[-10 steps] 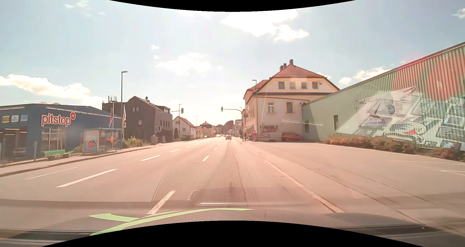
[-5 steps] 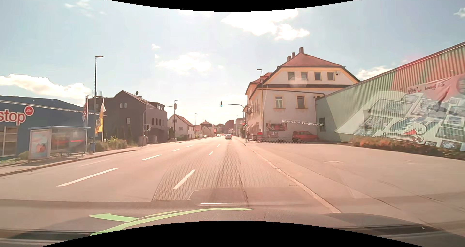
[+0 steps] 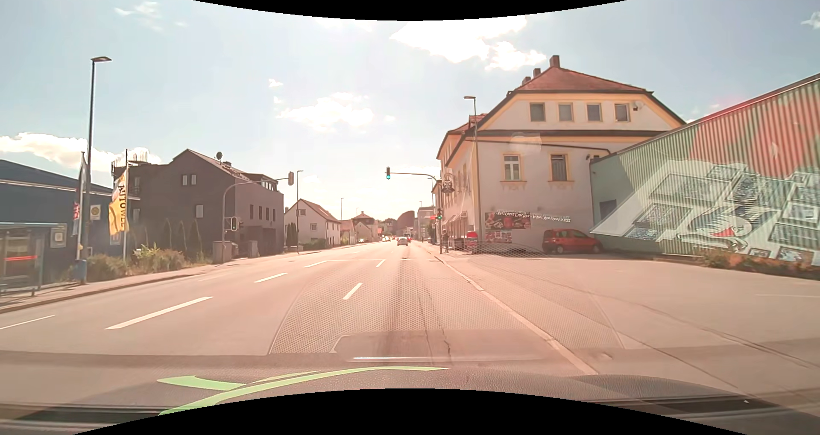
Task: Follow the waypoints while adhering to traffic rules and regulations
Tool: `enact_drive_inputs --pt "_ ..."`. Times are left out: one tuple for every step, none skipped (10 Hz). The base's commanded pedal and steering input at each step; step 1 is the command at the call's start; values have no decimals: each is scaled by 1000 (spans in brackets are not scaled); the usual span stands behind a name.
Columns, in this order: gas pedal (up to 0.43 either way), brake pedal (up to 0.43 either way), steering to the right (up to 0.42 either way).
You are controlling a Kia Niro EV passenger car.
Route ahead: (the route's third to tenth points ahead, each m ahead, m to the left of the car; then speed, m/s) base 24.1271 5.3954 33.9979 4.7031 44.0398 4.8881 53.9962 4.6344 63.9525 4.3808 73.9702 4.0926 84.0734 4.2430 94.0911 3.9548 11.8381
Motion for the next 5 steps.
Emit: enact_drive_inputs --pt "59 0 -5" --pt "59 0 -5" --pt "59 0 -4" --pt "59 0 -3" --pt "59 0 0"
